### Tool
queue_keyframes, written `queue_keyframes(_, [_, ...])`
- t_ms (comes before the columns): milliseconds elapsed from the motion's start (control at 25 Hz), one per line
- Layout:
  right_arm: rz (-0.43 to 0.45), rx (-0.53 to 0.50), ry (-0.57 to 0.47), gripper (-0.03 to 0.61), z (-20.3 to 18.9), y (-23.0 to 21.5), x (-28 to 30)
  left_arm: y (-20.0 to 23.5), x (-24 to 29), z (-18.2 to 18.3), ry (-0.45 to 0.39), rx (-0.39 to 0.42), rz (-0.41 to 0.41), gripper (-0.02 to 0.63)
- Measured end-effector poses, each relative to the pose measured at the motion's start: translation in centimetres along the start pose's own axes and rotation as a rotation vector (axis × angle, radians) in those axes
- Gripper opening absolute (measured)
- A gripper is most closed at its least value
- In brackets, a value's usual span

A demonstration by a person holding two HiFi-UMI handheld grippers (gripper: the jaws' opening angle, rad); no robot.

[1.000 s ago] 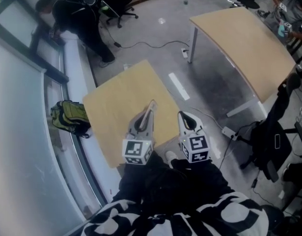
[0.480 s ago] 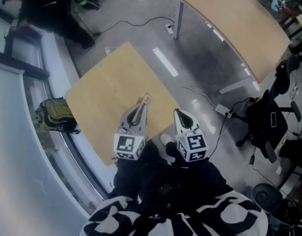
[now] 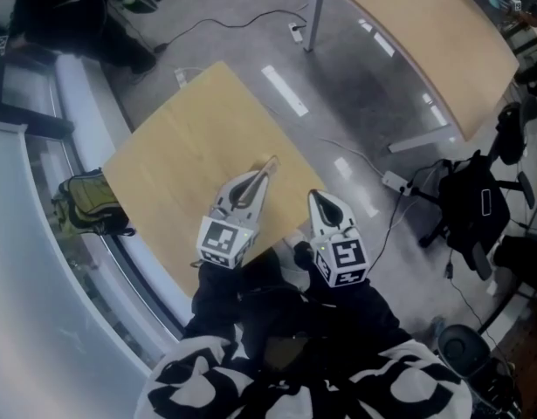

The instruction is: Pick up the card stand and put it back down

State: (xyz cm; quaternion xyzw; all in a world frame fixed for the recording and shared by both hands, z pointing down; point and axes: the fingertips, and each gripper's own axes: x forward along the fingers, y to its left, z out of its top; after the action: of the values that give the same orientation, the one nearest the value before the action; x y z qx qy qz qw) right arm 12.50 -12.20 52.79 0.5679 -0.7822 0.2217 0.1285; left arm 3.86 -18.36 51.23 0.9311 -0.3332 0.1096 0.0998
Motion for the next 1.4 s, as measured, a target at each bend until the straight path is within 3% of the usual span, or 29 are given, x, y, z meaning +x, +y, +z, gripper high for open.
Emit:
queue_keyframes(400, [0.001,-0.010,0.044,0.021,-1.5,0.5,3.8,6.5,4.0,-3.1,0.056,0.033,-0.191,0.018])
queue_keyframes(640, [0.026,-0.059,0.075,0.021,-2.0,1.4,7.3,12.2,5.8,-3.0,0.019,0.008,-0.185,0.018])
queue_keyframes(760, [0.047,-0.066,0.056,0.021,-1.9,1.7,9.2,14.2,7.3,-3.3,0.026,0.049,-0.198,0.018])
queue_keyframes(920, [0.048,-0.066,0.065,0.021,-2.0,1.5,10.8,15.4,9.4,-3.7,0.022,0.093,-0.254,0.018])
queue_keyframes(1400, [0.034,-0.068,0.103,0.021,-4.1,0.0,11.9,16.3,13.9,-7.8,0.068,0.056,-0.333,0.018])
